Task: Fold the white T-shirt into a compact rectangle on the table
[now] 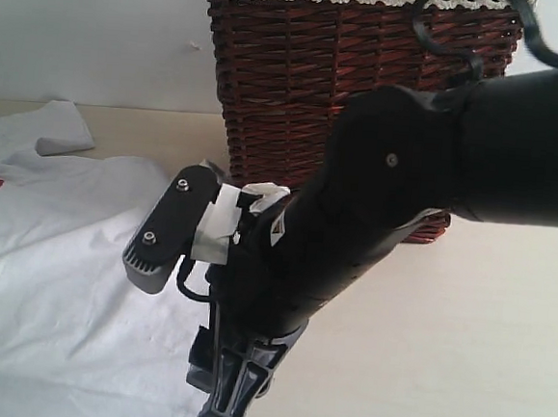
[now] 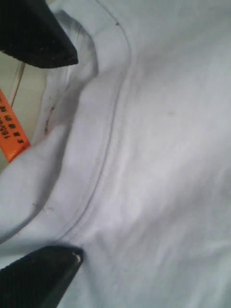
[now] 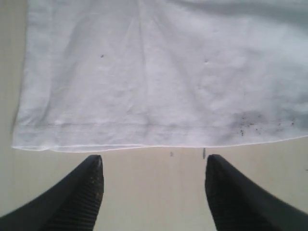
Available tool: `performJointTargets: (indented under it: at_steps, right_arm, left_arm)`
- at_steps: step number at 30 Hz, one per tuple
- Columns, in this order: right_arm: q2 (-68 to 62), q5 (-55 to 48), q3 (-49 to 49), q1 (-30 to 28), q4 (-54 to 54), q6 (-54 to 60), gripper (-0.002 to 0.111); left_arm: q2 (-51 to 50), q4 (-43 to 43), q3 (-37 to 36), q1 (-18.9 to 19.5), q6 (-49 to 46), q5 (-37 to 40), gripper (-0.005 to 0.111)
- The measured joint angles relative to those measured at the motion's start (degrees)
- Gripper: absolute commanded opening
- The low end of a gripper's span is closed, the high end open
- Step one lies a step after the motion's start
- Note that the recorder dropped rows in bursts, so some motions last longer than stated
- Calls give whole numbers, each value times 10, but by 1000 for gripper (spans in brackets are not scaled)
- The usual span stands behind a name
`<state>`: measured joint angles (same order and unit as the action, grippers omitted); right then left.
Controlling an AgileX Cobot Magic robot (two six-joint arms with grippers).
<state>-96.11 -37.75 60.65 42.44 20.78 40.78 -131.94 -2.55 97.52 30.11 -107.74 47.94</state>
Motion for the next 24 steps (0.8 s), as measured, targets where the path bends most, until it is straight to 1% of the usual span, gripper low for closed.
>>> performJointTargets:
  at_steps: [6, 10, 13, 16, 20, 24]
  right_arm:
    - [-25, 22, 32, 0, -40, -3, 64]
    - [-71, 21, 88, 0, -105, -57, 64]
    - [-124, -12, 149, 0, -167, -105, 64]
    - [-178, -48, 193, 0, -208, -116, 64]
    - [-240, -65, 227, 0, -250, -117, 64]
    - [-277, -66, 251, 0, -268, -118, 64]
  left_arm:
    - [0, 0, 0, 0, 0, -2, 96]
    - [0, 1, 0, 0, 0, -3, 96]
    - [0, 1, 0, 0, 0, -3, 96]
    - [0, 1, 0, 0, 0, -3, 96]
    - [0, 1, 0, 0, 0, -3, 96]
    - [0, 2, 0, 0, 0, -4, 96]
